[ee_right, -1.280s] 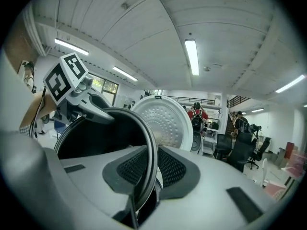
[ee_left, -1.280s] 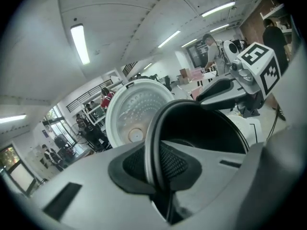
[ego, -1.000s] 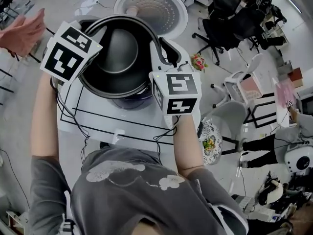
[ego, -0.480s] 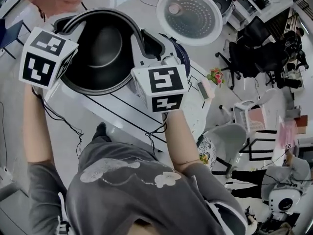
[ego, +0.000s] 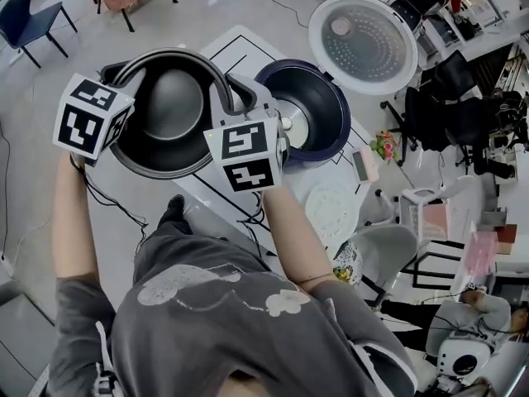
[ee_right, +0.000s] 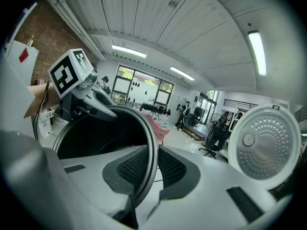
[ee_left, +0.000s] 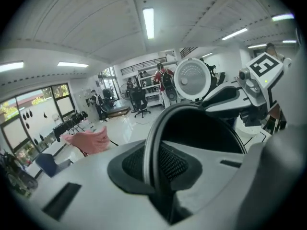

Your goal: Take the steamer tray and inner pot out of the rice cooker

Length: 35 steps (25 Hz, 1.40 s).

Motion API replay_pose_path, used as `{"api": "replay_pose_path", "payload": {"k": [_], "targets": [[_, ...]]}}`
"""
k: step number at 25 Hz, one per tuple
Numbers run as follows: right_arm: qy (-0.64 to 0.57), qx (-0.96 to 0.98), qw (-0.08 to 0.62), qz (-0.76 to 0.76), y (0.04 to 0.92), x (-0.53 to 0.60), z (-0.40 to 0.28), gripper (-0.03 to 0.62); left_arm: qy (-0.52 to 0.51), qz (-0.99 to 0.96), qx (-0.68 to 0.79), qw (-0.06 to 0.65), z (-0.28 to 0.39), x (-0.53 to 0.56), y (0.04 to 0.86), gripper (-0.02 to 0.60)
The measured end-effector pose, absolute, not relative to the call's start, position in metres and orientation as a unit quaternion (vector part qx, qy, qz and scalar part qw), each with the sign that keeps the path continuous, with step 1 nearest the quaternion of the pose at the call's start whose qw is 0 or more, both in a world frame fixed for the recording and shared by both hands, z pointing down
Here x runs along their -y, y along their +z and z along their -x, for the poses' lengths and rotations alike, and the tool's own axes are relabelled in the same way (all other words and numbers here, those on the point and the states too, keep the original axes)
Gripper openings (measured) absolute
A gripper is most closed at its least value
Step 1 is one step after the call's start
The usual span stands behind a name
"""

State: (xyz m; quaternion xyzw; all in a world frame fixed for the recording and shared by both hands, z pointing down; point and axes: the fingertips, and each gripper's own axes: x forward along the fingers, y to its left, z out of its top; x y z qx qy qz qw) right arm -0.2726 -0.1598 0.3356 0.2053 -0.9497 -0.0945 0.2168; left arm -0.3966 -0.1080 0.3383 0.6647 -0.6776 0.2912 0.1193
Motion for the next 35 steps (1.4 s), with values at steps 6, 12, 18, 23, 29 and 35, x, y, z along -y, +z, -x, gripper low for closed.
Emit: {"api": "replay_pose_path", "payload": {"k": [6, 12, 18, 23, 29, 35], "targets": [[-0.083, 0.926, 0.302, -0.210, 0.400, 0.161, 0.291, 0.089, 0.286, -0.683, 0.645, 0.188, 0.418, 0.111, 0.414, 0.052], [-0.060, 0.909, 0.344, -0.227, 0.443, 0.173, 0.298, 0.091, 0.285, -0.701, 0.617, 0.216, 0.426, 0.130, 0.460, 0.054], [-0.059, 0.901, 0.350, -0.250, 0.466, 0.187, 0.313, 0.092, 0.281, -0.709, 0.596, 0.251, 0.441, 0.148, 0.489, 0.057], [-0.069, 0.895, 0.350, -0.267, 0.469, 0.202, 0.329, 0.094, 0.263, -0.705, 0.591, 0.292, 0.455, 0.158, 0.504, 0.057], [-0.066, 0.886, 0.359, -0.284, 0.482, 0.215, 0.341, 0.098, 0.270, -0.695, 0.582, 0.323, 0.462, 0.169, 0.512, 0.057], [-0.063, 0.876, 0.386, -0.282, 0.492, 0.224, 0.348, 0.098, 0.276, -0.689, 0.570, 0.352, 0.467, 0.176, 0.523, 0.060]]}}
